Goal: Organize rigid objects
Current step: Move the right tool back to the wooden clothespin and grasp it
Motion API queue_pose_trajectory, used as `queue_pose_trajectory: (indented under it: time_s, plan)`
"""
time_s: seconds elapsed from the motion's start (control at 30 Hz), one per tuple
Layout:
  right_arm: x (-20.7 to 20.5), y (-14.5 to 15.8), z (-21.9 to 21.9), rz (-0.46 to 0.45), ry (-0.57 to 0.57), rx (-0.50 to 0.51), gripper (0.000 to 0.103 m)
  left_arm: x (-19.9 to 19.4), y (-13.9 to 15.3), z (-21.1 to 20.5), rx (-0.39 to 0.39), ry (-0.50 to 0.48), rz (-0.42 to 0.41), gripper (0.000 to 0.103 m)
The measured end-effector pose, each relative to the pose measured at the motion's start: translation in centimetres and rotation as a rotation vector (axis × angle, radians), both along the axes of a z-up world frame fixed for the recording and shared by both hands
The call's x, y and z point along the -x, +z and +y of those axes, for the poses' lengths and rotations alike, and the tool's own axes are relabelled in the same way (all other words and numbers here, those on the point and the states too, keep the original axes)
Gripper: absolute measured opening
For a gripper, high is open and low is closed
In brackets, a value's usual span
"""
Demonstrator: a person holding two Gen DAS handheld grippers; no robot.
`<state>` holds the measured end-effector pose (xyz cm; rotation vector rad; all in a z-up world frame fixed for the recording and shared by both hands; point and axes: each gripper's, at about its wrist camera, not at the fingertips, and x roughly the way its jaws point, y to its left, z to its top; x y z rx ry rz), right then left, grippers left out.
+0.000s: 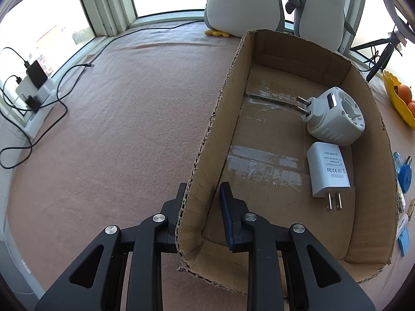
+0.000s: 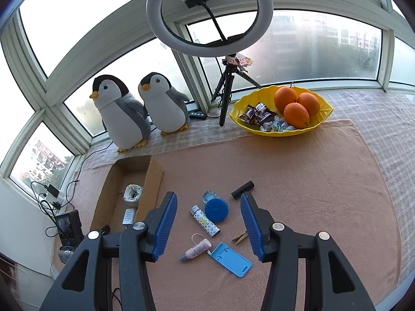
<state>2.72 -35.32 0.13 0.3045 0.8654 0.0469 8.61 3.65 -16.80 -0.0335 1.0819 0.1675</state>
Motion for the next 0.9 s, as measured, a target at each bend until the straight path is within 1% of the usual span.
queue_pose_trajectory:
  time_s: [0.2,0.37,0.57,0.67,0.7,0.77,0.9]
  plan:
    - [-0.3,-3.5,-1.1,0.072,-0.055,-0.011,0.047,0.0,0.0,-0.1,-0.002,-0.005,0.001,0.023]
    - [-1.3,-6.9,-1.8,0.149,-0.090,0.008,0.047,0.0,0.0,0.0,0.006,0.000,0.001,0.023]
    - [-3.0,-10.9,-2.4,0.260,-0.100,-0.046,0.047,0.0,-0.1,0.1,0.011,0.004,0.000,0.023]
    - [-4.0,-13.0,-2.3,0.321,-0.100,-0.064,0.043,0.0,-0.1,0.1,0.011,0.003,0.000,0.023]
    - [-4.3,-13.6,-2.4,0.340,-0.102,-0.075,0.039,0.0,-0.1,0.1,0.011,0.003,0.000,0.023]
    - [-4.9,-14.8,-2.2,0.379,-0.102,-0.096,0.035,0.0,-0.1,0.1,0.014,0.004,0.000,0.023]
    - [-5.6,-16.7,-2.2,0.434,-0.107,-0.121,0.034,0.0,-0.2,0.2,0.017,0.005,-0.001,0.023]
